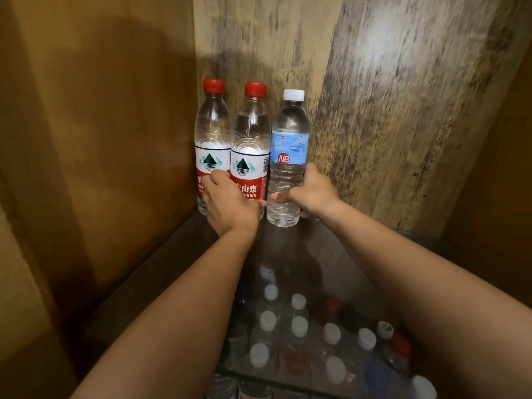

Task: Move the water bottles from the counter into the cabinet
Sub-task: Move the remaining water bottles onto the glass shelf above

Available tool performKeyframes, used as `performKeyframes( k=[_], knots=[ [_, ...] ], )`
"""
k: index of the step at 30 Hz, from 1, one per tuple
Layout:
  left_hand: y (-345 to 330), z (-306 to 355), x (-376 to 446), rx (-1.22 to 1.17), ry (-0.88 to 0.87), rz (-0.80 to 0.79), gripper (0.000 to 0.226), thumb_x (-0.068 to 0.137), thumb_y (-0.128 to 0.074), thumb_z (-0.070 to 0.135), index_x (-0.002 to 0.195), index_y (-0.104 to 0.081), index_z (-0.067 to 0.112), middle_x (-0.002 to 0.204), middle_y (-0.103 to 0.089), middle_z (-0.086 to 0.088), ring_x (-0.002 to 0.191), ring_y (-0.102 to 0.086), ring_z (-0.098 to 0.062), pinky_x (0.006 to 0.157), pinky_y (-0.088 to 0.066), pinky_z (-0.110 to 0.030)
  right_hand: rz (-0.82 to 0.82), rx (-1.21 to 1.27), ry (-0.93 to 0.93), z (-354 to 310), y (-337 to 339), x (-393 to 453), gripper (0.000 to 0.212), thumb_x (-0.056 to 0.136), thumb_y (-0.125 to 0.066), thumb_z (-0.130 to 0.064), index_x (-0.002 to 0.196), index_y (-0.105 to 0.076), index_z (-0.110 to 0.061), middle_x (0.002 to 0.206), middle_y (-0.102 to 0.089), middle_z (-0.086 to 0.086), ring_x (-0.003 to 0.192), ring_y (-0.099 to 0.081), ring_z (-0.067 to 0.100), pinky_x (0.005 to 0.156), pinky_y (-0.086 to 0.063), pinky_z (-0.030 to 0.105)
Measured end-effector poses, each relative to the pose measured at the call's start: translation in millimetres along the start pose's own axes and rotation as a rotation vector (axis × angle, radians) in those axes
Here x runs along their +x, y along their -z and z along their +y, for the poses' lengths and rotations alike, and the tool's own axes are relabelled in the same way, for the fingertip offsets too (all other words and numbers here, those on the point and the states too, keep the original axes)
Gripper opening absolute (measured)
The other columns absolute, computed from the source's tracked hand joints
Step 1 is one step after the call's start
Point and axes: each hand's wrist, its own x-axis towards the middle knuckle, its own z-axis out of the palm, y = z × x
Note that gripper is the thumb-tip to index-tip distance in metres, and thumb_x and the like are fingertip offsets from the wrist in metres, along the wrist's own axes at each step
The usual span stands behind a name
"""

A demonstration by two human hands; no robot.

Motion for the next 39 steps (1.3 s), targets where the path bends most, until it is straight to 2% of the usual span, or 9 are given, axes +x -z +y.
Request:
performKeyframes(
  k=[9, 14, 19, 22, 25, 27, 31, 35, 39],
  knots=[
    [1, -4, 2, 0.035, -0.050, -0.013, 0.079, 0.056, -0.086, 0.031, 0.118, -0.040, 0.013, 0.126, -0.041, -0.010, 0.116, -0.048, -0.031, 0.082, -0.047, -0.045, 0.020, 0.000, 0.061, 0, -5, -4, 0.074, 0.068, -0.081, -0.026, 0.123, -0.032, -0.013, 0.119, -0.058, 0.008, 0.107, -0.058, 0.029, 0.091, -0.049, 0.046],
    [3, -4, 0, -0.028, -0.018, -0.081, 0.077, 0.063, -0.083, 0.031, 0.125, -0.039, 0.012, 0.132, -0.039, -0.011, 0.122, -0.044, -0.032, 0.092, -0.043, -0.044, -0.020, -0.008, 0.067, -1, -8, -10, 0.091, 0.073, -0.076, -0.024, 0.138, -0.013, -0.016, 0.124, -0.055, 0.011, 0.111, -0.056, 0.030, 0.097, -0.045, 0.046],
    [10, 5, -7, -0.112, 0.083, -0.221, 0.074, 0.075, -0.073, 0.021, 0.135, -0.031, 0.011, 0.139, -0.035, -0.013, 0.129, -0.035, -0.034, 0.103, -0.034, -0.045, -0.202, 0.088, -0.006, 4, -8, -25, 0.113, 0.075, -0.074, -0.014, 0.144, 0.016, -0.017, 0.138, -0.045, 0.011, 0.126, -0.045, 0.027, 0.110, -0.033, 0.042],
    [15, 9, -14, -0.189, 0.145, -0.288, 0.073, 0.077, -0.069, 0.017, 0.137, -0.028, 0.009, 0.140, -0.031, -0.014, 0.129, -0.035, -0.035, 0.103, -0.035, -0.045, -0.254, 0.102, 0.006, 5, 0, -41, 0.114, 0.076, -0.072, -0.008, 0.143, 0.020, -0.011, 0.142, -0.040, 0.008, 0.127, -0.043, 0.023, 0.105, -0.036, 0.028],
    [23, 24, -26, -0.283, 0.155, -0.316, 0.070, 0.079, -0.067, 0.016, 0.137, -0.029, 0.010, 0.141, -0.030, -0.013, 0.130, -0.034, -0.032, 0.104, -0.035, -0.041, -0.262, 0.041, 0.042, -3, 20, -68, 0.101, 0.077, -0.072, -0.017, 0.146, 0.003, -0.015, 0.119, -0.045, -0.004, 0.091, -0.051, 0.005, 0.055, -0.041, 0.003],
    [29, 41, -39, -0.356, 0.048, -0.386, 0.061, 0.078, -0.065, 0.014, 0.133, -0.039, 0.009, 0.136, -0.041, -0.012, 0.125, -0.043, -0.027, 0.100, -0.038, -0.035, -0.211, 0.023, 0.070, -6, 37, -90, 0.083, 0.078, -0.071, -0.018, 0.142, -0.019, -0.015, 0.110, -0.049, -0.005, 0.076, -0.047, 0.000, 0.042, -0.037, 0.001],
    [52, 67, -89, -0.591, -0.179, -0.646, 0.032, 0.080, -0.061, 0.005, 0.110, -0.053, 0.013, 0.091, -0.060, 0.000, 0.093, -0.060, -0.020, 0.080, -0.049, -0.026, -0.101, 0.012, 0.131, 1, 77, -149, 0.040, 0.080, -0.068, -0.014, 0.117, -0.051, -0.010, 0.082, -0.056, -0.008, 0.068, -0.051, 0.000, 0.053, -0.039, 0.006],
    [74, 60, -150, -0.528, -0.522, -0.704, 0.022, 0.081, -0.061, 0.014, 0.098, -0.057, 0.027, 0.091, -0.062, 0.007, 0.080, -0.059, -0.007, 0.077, -0.047, -0.022, -0.029, -0.056, 0.163, 29, 120, -213, 0.026, 0.081, -0.066, -0.019, 0.107, -0.060, -0.017, 0.094, -0.065, 0.008, 0.085, -0.062, 0.021, 0.079, -0.050, 0.032],
    [87, 52, -218, -0.457, -0.683, -0.836, 0.014, 0.086, -0.059, 0.018, 0.093, -0.063, 0.030, 0.082, -0.061, 0.016, 0.065, -0.054, 0.003, 0.061, -0.044, -0.014, -0.010, 0.074, 0.145, 74, 158, -278, 0.021, 0.083, -0.063, -0.019, 0.104, -0.065, -0.015, 0.083, -0.067, 0.009, 0.071, -0.066, 0.018, 0.067, -0.055, 0.029]
  ],
)
